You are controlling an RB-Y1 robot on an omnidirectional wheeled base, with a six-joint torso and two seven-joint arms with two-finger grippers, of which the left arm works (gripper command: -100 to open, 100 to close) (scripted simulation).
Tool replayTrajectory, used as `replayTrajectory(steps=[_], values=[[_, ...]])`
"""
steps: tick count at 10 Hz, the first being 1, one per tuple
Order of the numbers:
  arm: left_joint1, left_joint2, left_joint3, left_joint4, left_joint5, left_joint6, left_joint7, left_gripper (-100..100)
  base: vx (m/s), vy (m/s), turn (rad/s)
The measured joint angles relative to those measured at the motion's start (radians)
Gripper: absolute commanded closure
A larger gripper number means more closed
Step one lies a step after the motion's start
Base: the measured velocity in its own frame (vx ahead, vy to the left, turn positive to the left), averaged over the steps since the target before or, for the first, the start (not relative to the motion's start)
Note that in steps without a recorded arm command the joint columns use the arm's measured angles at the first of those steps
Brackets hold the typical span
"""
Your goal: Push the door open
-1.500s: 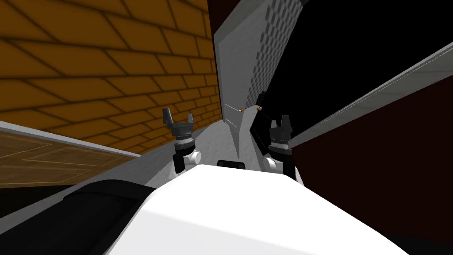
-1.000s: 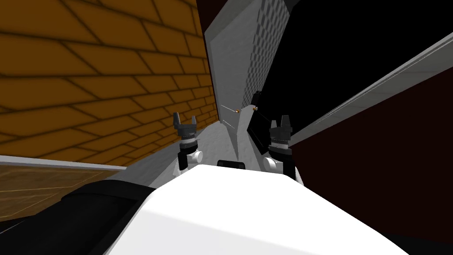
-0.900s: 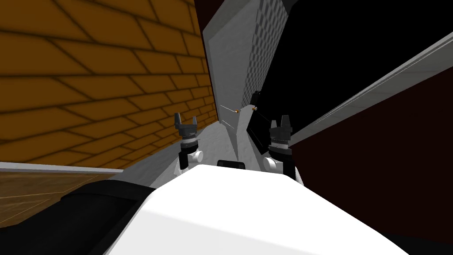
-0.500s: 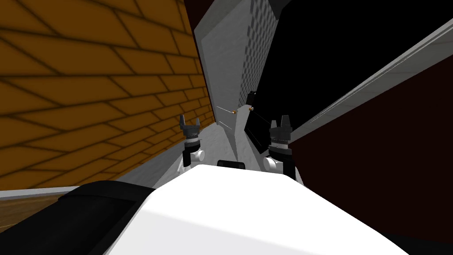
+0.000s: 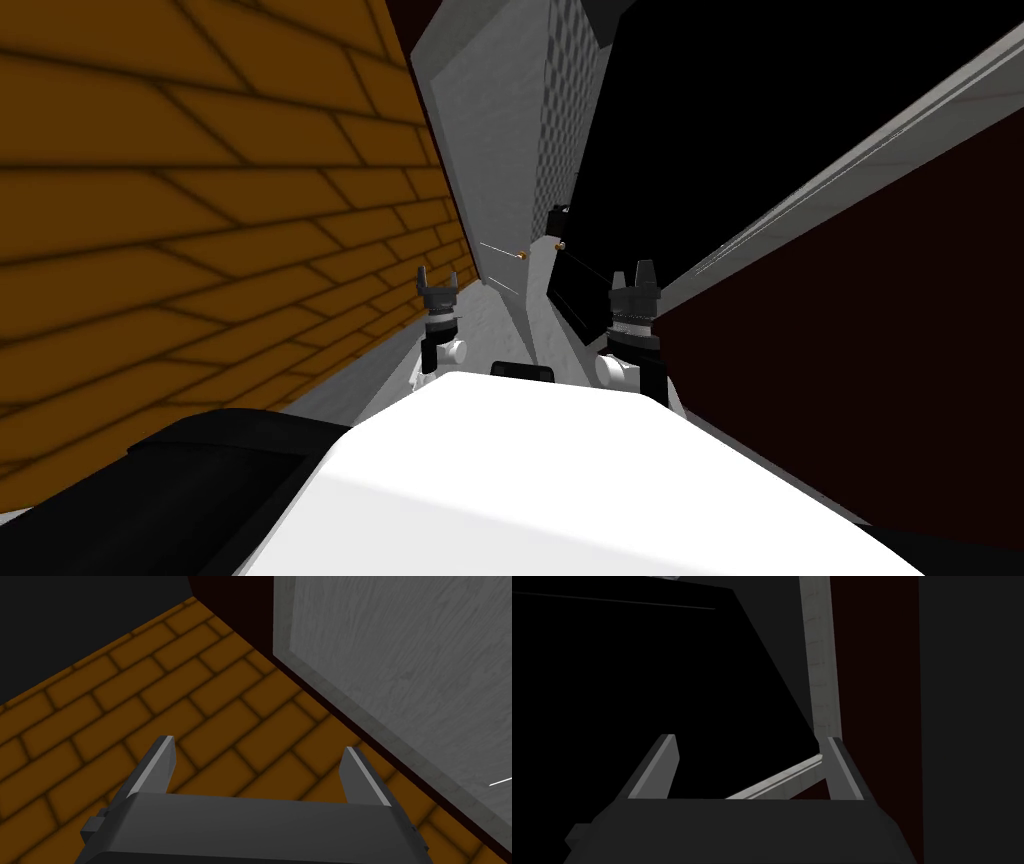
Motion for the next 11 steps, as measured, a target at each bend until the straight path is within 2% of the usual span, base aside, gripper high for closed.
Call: replayTrajectory(steps=[5, 11], values=[[-0.040, 0.009, -0.012, 0.102, 0.044, -0.018, 0.061, -100, 0.078, 0.064, -0.165], [-0.074, 0.015, -0.035, 0.230, 0.098, -0.053, 0.141, -100, 0.075, 0.073, -0.176]])
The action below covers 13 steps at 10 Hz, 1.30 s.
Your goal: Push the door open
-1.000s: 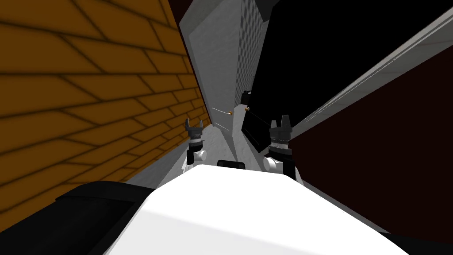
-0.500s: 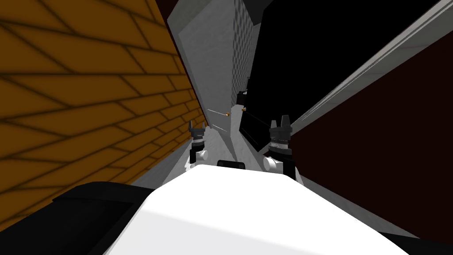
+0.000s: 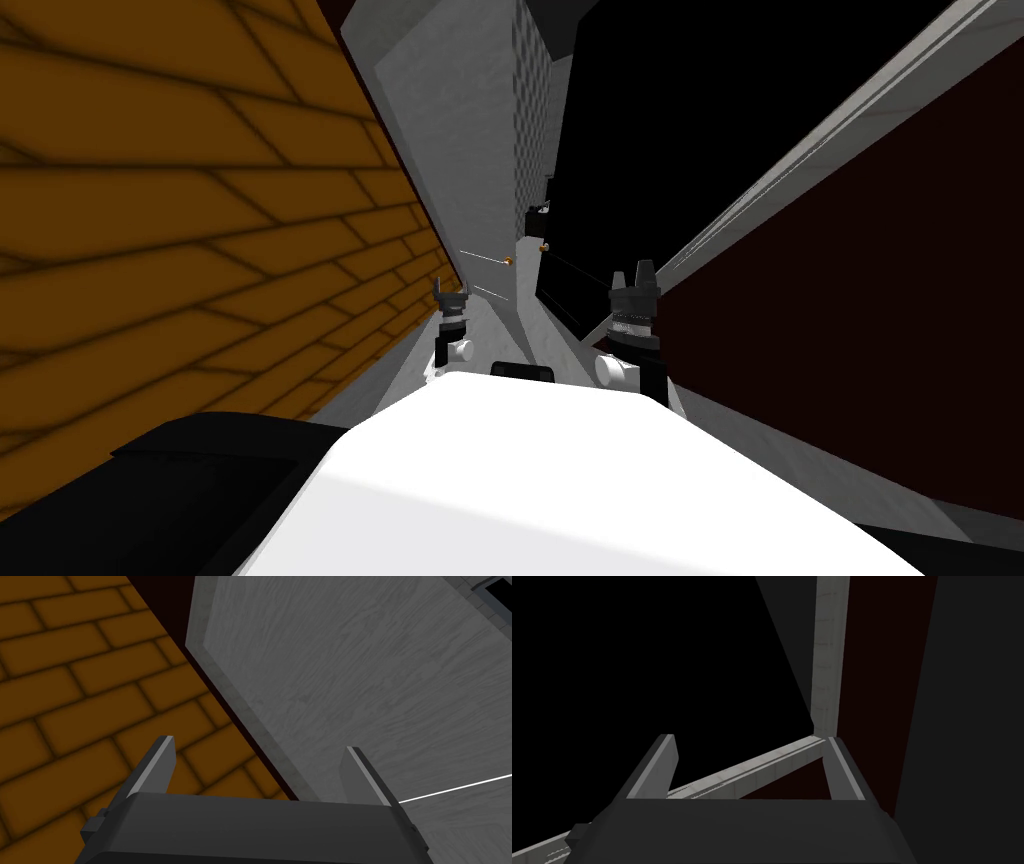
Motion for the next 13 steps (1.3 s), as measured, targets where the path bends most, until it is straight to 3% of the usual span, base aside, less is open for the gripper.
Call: replayTrajectory(steps=[9, 13], values=[[-0.075, 0.003, -0.035, 0.230, 0.097, -0.054, 0.140, -100, 0.072, 0.098, -0.199], [-0.095, 0.001, -0.052, 0.317, 0.136, -0.078, 0.198, -100, 0.054, 0.091, -0.186]])
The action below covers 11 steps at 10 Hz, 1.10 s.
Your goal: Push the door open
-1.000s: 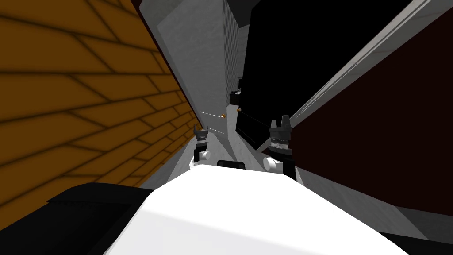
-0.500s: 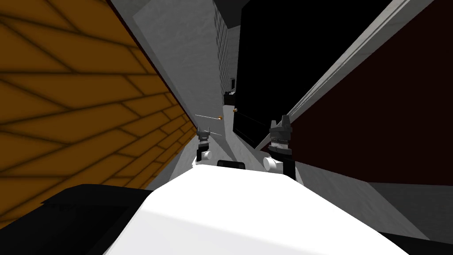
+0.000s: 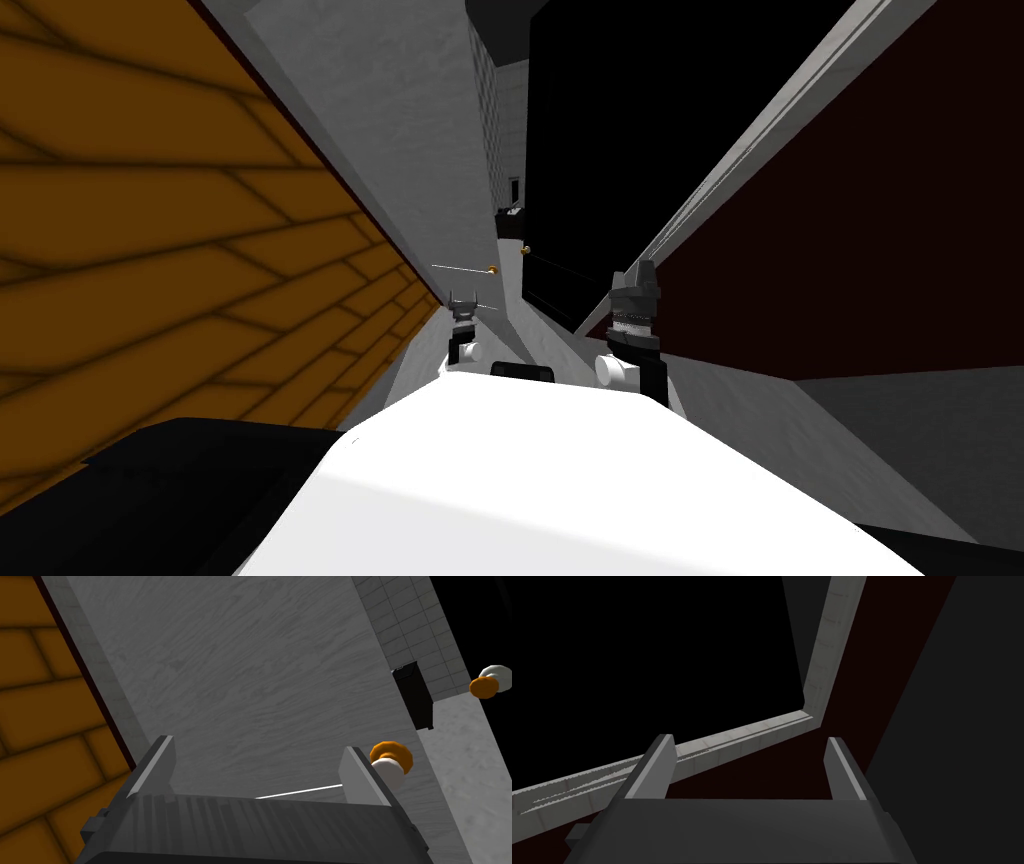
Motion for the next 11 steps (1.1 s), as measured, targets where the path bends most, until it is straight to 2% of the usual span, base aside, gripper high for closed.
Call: replayTrajectory(steps=[7, 11], values=[[-0.052, -0.005, -0.021, 0.152, 0.070, -0.029, 0.097, -100, 0.044, 0.098, -0.174], [-0.077, -0.013, -0.036, 0.242, 0.105, -0.056, 0.151, -100, 0.038, 0.097, -0.169]])
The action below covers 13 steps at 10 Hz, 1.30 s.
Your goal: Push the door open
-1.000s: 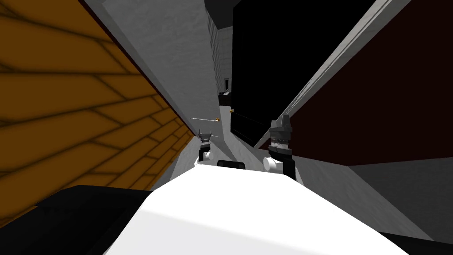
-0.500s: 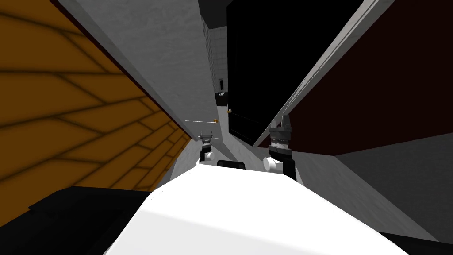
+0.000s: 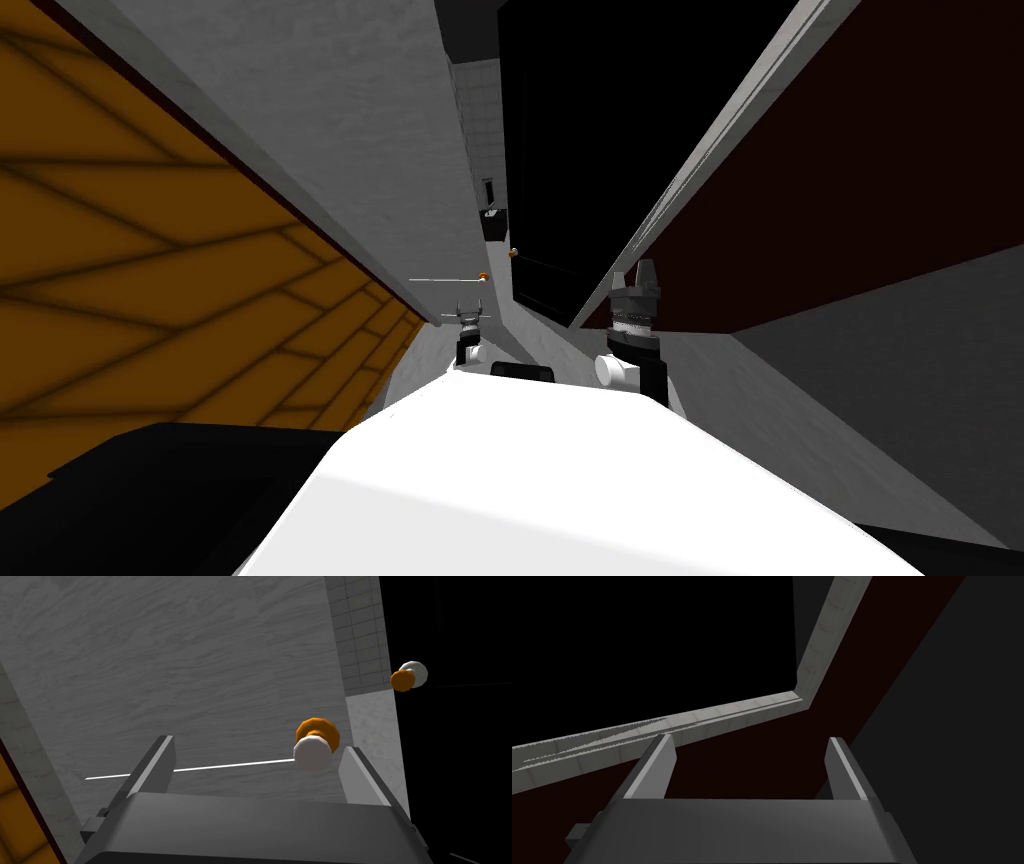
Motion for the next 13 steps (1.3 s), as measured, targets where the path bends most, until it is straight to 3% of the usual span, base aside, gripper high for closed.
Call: replayTrajectory(steps=[5, 8, 13], values=[[-0.028, -0.011, -0.017, 0.100, 0.048, -0.023, 0.067, -100, 0.029, 0.115, -0.195], [-0.041, -0.018, -0.026, 0.147, 0.068, -0.033, 0.097, -100, 0.018, 0.068, -0.087], [-0.080, -0.036, -0.042, 0.262, 0.112, -0.064, 0.163, -100, 0.023, 0.125, -0.182]])
